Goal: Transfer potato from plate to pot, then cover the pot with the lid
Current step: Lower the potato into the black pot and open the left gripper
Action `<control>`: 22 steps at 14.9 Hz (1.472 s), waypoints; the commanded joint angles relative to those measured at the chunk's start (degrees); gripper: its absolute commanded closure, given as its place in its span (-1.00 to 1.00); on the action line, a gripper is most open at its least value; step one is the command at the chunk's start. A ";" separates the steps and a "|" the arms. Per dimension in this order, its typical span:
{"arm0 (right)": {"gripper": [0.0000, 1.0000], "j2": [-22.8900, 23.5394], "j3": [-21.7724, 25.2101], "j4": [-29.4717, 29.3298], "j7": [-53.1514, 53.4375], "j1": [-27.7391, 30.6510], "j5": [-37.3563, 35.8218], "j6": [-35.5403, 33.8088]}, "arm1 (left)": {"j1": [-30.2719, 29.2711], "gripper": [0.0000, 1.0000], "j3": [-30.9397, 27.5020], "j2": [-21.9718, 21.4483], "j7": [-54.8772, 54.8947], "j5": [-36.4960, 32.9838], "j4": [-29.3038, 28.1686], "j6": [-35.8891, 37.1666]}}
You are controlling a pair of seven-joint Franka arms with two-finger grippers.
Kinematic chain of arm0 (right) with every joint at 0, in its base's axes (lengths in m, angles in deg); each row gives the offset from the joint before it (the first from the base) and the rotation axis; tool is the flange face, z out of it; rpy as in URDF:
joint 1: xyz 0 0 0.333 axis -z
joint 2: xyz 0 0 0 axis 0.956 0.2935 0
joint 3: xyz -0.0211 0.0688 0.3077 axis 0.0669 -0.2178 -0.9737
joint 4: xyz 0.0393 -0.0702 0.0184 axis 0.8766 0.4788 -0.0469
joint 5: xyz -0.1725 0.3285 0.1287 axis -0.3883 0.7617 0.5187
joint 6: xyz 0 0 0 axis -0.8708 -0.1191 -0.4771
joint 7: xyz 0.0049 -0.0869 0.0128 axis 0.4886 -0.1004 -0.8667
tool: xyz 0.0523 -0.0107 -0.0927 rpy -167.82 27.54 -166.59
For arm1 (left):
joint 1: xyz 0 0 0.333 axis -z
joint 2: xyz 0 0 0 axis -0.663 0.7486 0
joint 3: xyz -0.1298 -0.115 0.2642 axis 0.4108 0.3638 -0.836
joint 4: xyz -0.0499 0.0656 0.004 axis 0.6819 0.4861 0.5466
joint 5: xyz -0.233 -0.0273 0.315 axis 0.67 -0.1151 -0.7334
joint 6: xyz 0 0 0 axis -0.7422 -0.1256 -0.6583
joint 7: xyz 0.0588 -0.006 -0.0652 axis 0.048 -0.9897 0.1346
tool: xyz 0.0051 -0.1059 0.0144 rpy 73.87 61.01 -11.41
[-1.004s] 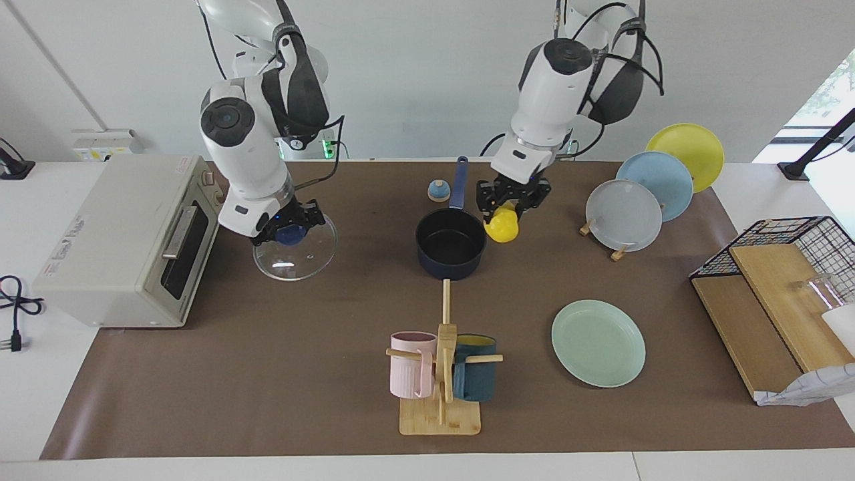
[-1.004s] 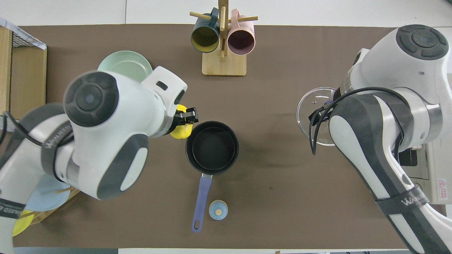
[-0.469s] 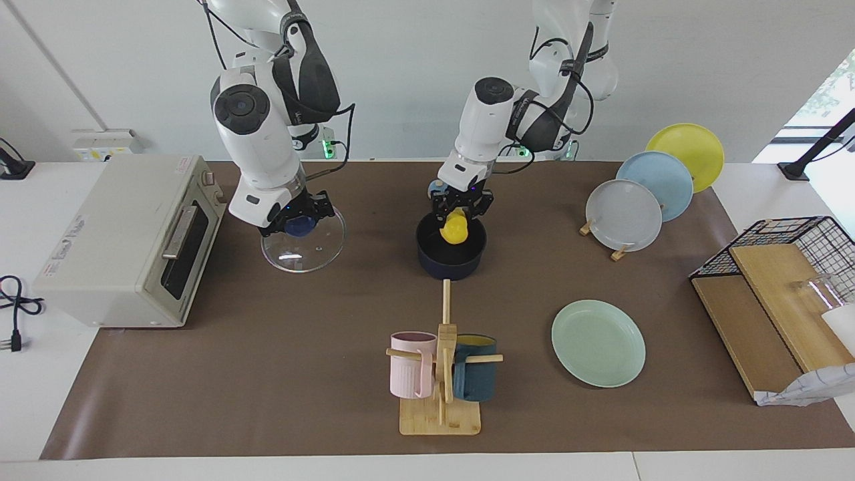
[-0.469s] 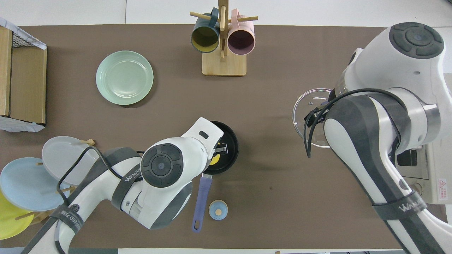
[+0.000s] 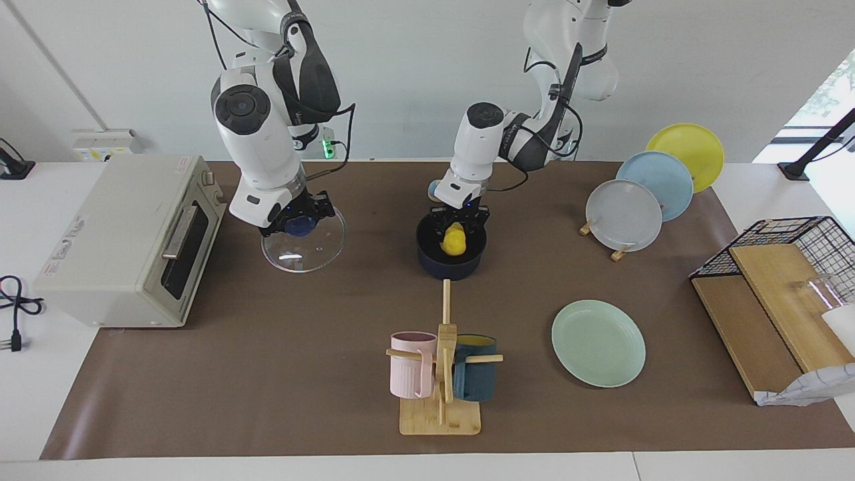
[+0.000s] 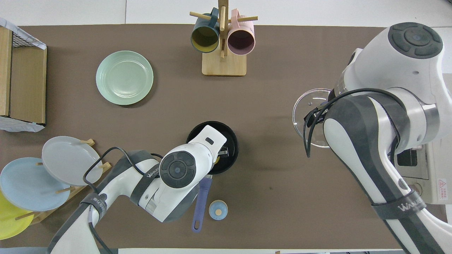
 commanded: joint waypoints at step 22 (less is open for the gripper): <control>1.00 3.84 -0.55 -5.58 29.12 -16.12 0.15 6.08 | -25.96 -1.00 -1.79 -4.87 33.78 1.91 35.11 49.30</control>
